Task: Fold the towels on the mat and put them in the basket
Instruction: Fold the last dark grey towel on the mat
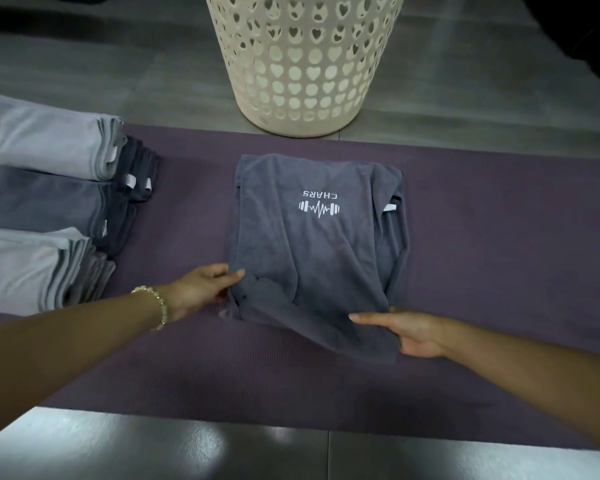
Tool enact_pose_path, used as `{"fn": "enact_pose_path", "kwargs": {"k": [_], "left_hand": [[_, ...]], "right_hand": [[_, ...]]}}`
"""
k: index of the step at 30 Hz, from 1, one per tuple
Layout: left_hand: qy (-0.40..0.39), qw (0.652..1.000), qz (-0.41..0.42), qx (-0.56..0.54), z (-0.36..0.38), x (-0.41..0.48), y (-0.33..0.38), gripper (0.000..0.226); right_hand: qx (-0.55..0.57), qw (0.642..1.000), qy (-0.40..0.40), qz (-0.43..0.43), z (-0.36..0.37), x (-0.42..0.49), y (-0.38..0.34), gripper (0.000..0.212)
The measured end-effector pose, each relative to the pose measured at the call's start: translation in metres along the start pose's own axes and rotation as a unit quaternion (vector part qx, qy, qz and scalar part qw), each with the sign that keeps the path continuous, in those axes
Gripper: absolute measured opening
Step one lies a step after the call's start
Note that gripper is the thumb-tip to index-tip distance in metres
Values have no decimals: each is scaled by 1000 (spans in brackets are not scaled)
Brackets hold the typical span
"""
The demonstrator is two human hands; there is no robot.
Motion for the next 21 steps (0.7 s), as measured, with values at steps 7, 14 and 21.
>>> {"fn": "enact_pose_path", "kwargs": {"k": [7, 14, 21], "left_hand": [[144, 978, 70, -133, -41, 5, 27, 21], [143, 975, 58, -160, -53, 8, 32, 22], [137, 972, 94, -164, -55, 10, 49, 27]], "right_hand": [[80, 969, 212, -95, -75, -19, -23, 102], [68, 973, 200, -91, -81, -34, -35, 46], [196, 908, 308, -207, -100, -43, -71, 19]]}}
Point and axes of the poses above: each hand's wrist, its own x-axis towards the middle knuckle, its own z-axis out of the palm, y = z × x, the point moved 6 cm from there along x, towards the middle knuckle, and after that the axes turned 9 degrees about -x, right-handed, at the moved point
